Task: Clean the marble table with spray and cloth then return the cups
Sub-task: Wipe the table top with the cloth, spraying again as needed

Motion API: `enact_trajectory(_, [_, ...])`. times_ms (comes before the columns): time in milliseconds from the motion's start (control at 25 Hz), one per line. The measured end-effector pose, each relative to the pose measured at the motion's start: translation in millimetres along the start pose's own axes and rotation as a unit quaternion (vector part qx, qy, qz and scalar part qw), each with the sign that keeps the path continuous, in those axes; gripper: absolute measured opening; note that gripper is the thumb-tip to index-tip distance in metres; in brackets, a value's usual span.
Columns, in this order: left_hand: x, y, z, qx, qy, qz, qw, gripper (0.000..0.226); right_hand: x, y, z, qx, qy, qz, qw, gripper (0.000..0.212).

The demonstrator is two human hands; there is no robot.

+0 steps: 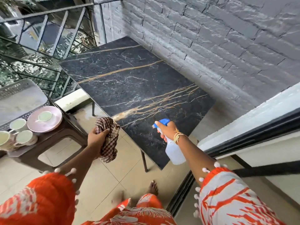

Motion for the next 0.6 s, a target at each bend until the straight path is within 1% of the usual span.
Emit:
enact_trajectory(80, [1.4, -4.6, -2.4, 0.018, -0.013, 0.001, 1.0, 0.043, -14.0, 17.6, -9.6, 0.003, 0.022, 0.002, 1.0, 0.047])
enact_trajectory(160, [-1.7, -7.9, 1.3, 0.017, -0.025, -0.005, 1.0, 0.045, -24.8, 31.0, -20.7, 0.01, 0.032, -0.005, 0.999, 0.039])
enact_trajectory(240, [-10.2, -9.1, 10.3, 0.013, -0.046, -0.009, 0.999, 0.045, -37.0, 45.8, -37.8, 0.025, 0.06, 0.001, 0.998, 0.034])
enact_trajectory(360, [-24.3, -11.0, 26.9, 0.011, -0.087, -0.024, 0.996, 0.046, -54.0, 66.4, -62.5, 0.047, 0.131, 0.022, 0.99, 0.046])
enact_trajectory(440, [-31.1, -11.9, 34.7, 0.018, -0.115, -0.025, 0.993, 0.05, -63.9, 76.7, -75.0, 0.06, 0.172, 0.028, 0.983, 0.046])
enact_trajectory(600, [-36.0, -14.5, 37.6, 0.023, -0.127, -0.026, 0.991, 0.054, -74.9, 89.8, -83.0, 0.059, 0.184, 0.033, 0.981, 0.04])
Point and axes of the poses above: each hand's wrist, its own x-axis towards the middle knuckle, its own z-axis out of the palm, y = z × x, the point moved 8 cm from there along x, towards the middle knuckle, and after that the axes turned 15 degrees about y, right-handed, at the moved point
